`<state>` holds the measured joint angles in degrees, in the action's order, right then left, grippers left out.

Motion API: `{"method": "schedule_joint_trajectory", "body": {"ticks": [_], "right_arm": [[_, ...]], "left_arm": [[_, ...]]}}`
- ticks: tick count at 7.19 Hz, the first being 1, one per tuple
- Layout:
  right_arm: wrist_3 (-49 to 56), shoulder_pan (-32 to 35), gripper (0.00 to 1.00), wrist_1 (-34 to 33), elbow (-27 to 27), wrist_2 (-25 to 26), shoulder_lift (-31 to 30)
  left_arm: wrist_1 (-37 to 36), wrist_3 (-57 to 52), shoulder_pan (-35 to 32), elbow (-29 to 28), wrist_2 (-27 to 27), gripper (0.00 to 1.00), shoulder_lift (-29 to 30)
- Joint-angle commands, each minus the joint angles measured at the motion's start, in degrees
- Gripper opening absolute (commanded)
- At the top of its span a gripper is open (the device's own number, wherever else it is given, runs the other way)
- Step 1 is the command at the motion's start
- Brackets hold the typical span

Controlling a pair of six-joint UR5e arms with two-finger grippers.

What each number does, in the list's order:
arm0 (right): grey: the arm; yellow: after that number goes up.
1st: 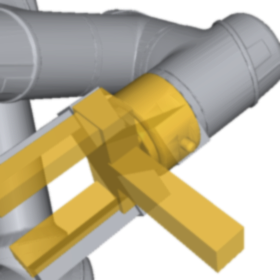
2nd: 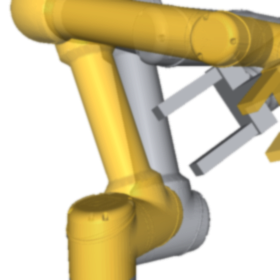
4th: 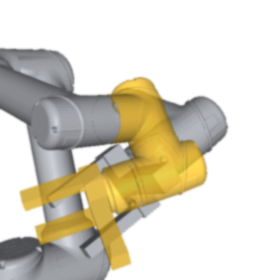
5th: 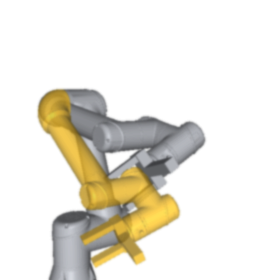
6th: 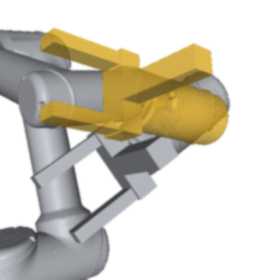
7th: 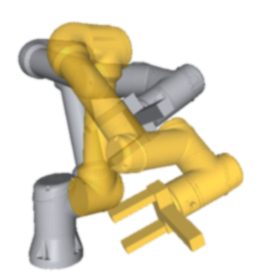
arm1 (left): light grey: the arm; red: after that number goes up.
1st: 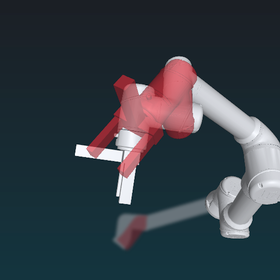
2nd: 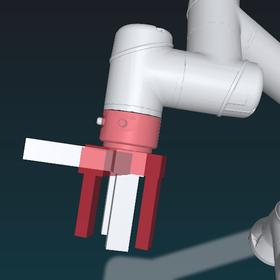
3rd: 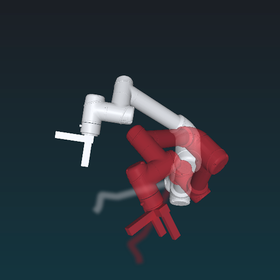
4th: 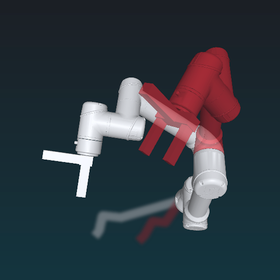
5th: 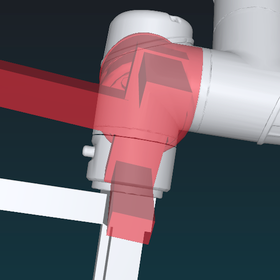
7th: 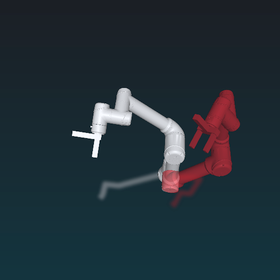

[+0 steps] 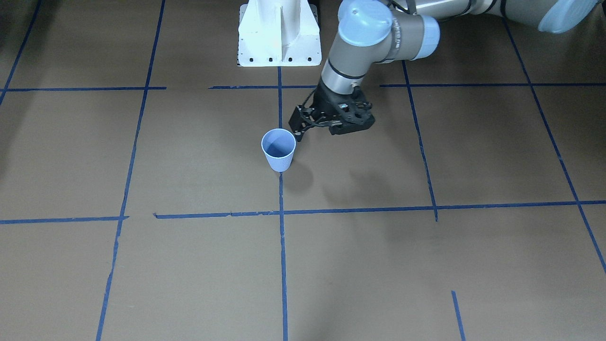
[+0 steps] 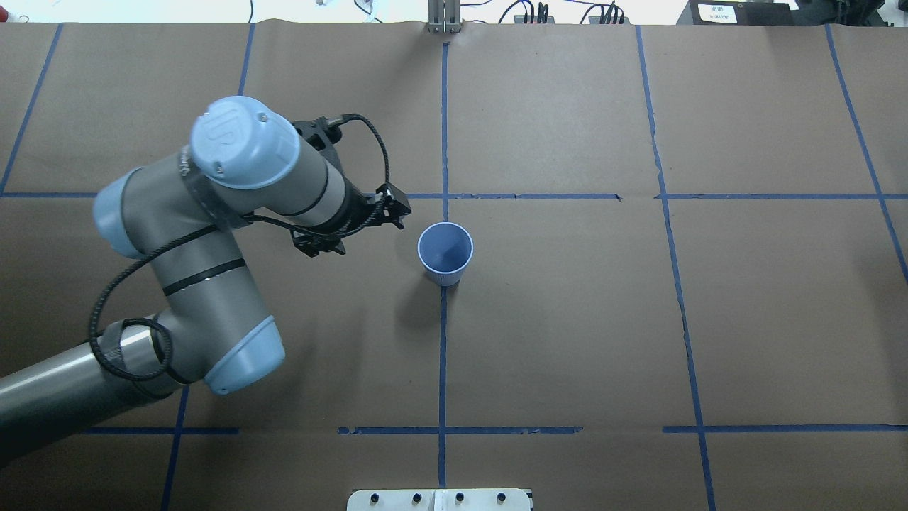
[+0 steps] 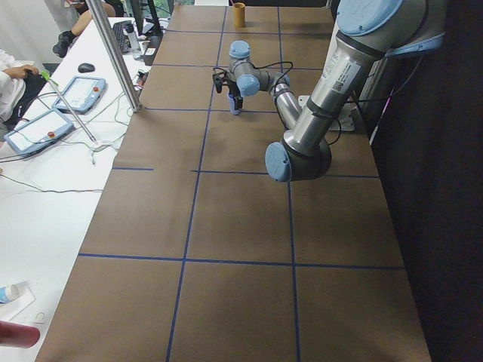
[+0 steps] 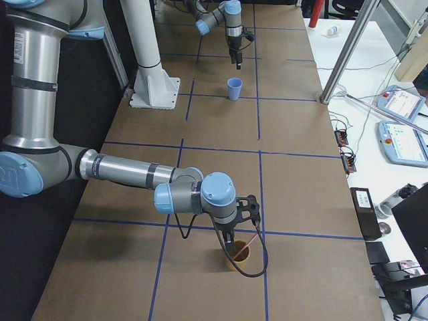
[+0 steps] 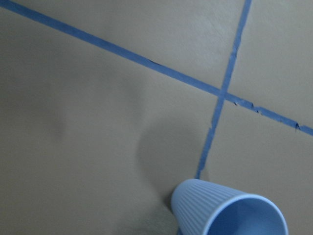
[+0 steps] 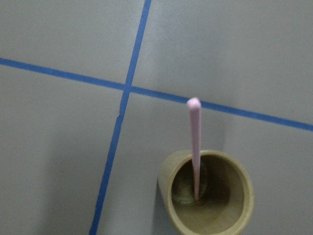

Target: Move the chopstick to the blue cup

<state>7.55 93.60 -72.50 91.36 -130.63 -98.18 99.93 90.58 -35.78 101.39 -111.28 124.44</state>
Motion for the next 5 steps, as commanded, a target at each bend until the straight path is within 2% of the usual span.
{"method": "schedule_joint_trajectory", "body": {"ticks": [1, 2, 3, 5], "right_arm": [[-0.1, -0.1, 0.98, 9.3, -6.9, 2.7, 4.0], [-0.5, -0.2, 0.98, 11.5, -8.5, 1.5, 4.3], [-0.8, -0.4, 0.97, 11.5, -8.5, -2.2, 4.3], [-0.5, -2.7, 0.94, 11.7, -8.5, -2.4, 4.4]], "left_arm": [[-0.1, -1.1, -1.2, 1.1, 0.0, 1.0, -1.6], [-0.1, -1.1, -1.2, 1.2, 0.0, 1.0, -1.6], [-0.1, -1.1, -1.2, 1.4, 0.1, 1.0, -1.6], [-0.1, -1.1, -1.1, 1.6, 0.1, 1.0, -1.7]]}}
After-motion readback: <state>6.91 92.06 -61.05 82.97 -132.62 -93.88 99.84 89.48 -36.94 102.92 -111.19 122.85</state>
